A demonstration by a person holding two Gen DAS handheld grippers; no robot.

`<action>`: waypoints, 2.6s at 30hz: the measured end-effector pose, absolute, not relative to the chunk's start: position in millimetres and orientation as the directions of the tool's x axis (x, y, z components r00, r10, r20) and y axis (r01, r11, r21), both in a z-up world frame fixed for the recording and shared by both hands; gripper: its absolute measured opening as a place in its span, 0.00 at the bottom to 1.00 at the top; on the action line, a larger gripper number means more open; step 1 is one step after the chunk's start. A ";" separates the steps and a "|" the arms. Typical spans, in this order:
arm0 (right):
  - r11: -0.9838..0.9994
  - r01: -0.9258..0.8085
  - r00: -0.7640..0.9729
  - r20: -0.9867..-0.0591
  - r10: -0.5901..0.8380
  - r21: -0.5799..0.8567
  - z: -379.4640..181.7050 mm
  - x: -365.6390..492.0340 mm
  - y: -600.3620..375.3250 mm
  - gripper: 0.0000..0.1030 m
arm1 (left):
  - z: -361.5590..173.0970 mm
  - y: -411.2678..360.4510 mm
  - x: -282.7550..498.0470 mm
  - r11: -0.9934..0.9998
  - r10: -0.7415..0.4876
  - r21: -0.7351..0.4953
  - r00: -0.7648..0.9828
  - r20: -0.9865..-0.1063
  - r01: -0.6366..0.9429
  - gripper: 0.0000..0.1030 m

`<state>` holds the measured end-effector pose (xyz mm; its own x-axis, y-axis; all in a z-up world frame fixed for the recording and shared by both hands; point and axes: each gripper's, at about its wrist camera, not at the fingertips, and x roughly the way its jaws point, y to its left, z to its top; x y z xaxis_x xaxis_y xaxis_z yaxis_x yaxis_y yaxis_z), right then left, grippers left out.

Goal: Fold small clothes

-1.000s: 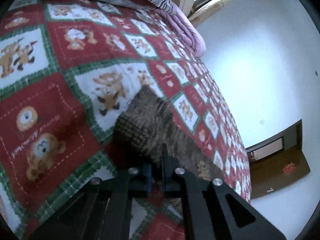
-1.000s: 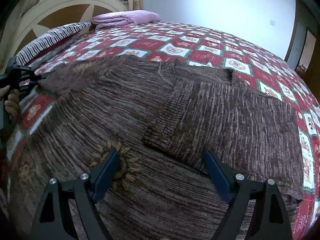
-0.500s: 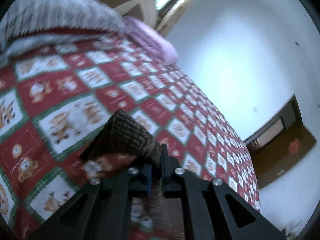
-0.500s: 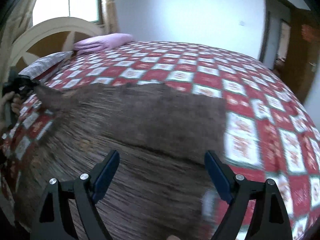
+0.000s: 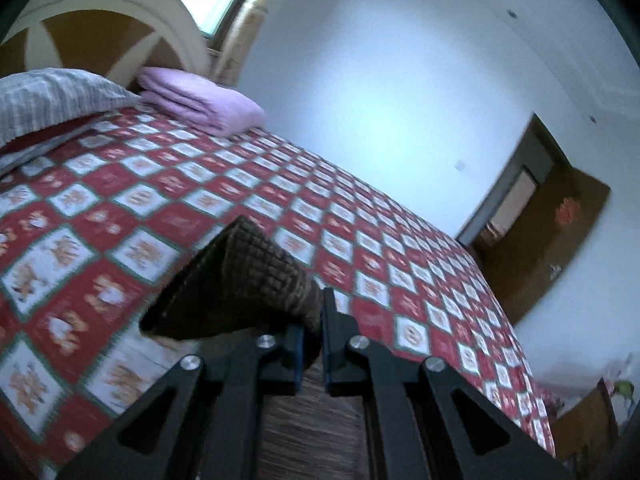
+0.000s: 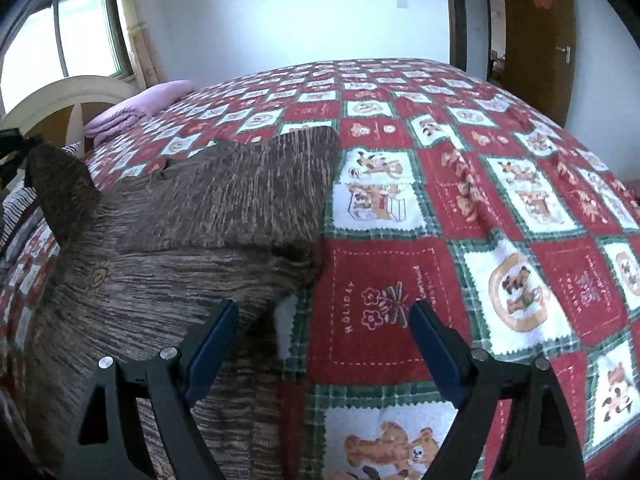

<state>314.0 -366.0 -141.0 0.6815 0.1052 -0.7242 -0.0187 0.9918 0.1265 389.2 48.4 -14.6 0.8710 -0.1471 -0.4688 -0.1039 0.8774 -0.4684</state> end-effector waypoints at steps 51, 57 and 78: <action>0.849 -0.489 0.590 -0.793 0.152 -0.200 -138.8 416.3 -106.7 0.69 | -152.0 58.9 385.7 0.987 0.137 0.054 0.621 -0.772 -0.151 1.00; 0.971 -0.078 0.649 -0.751 -0.122 -0.225 -127.6 478.5 -201.5 0.44 | -154.1 62.8 385.0 0.988 0.098 0.003 0.620 -0.779 -0.151 1.00; 0.965 -0.226 0.586 -0.772 0.246 0.136 -127.2 458.5 -183.0 0.14 | -153.7 61.5 384.5 0.988 0.105 0.010 0.619 -0.779 -0.155 1.00</action>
<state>458.5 -183.0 -127.2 0.5860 0.2459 -0.7721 -0.2256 0.9647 0.1360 384.5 61.5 -153.7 0.6187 0.1046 -0.7787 -0.1546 0.9879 0.0098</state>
